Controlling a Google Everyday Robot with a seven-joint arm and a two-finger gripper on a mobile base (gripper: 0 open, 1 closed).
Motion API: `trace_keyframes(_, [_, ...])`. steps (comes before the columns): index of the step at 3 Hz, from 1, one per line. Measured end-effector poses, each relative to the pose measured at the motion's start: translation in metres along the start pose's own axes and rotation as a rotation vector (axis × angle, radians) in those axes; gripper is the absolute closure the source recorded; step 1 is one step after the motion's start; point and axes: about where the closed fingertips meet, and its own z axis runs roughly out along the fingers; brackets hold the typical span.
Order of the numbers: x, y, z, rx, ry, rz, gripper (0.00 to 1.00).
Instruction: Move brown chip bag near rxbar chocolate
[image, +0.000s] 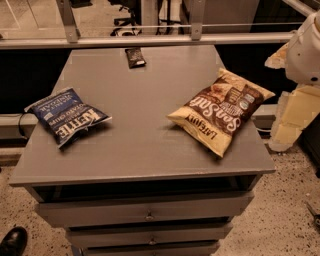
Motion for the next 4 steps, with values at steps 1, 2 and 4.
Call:
trace_keyframes(1, [-0.001,-0.001,0.000,0.006,-0.004,-0.001,0.00])
trace_keyframes(2, [-0.007,-0.010,0.017,0.023,-0.039,-0.016,0.00])
trace_keyframes(4, [-0.033,-0.045,0.076,0.071,-0.241,-0.198,0.00])
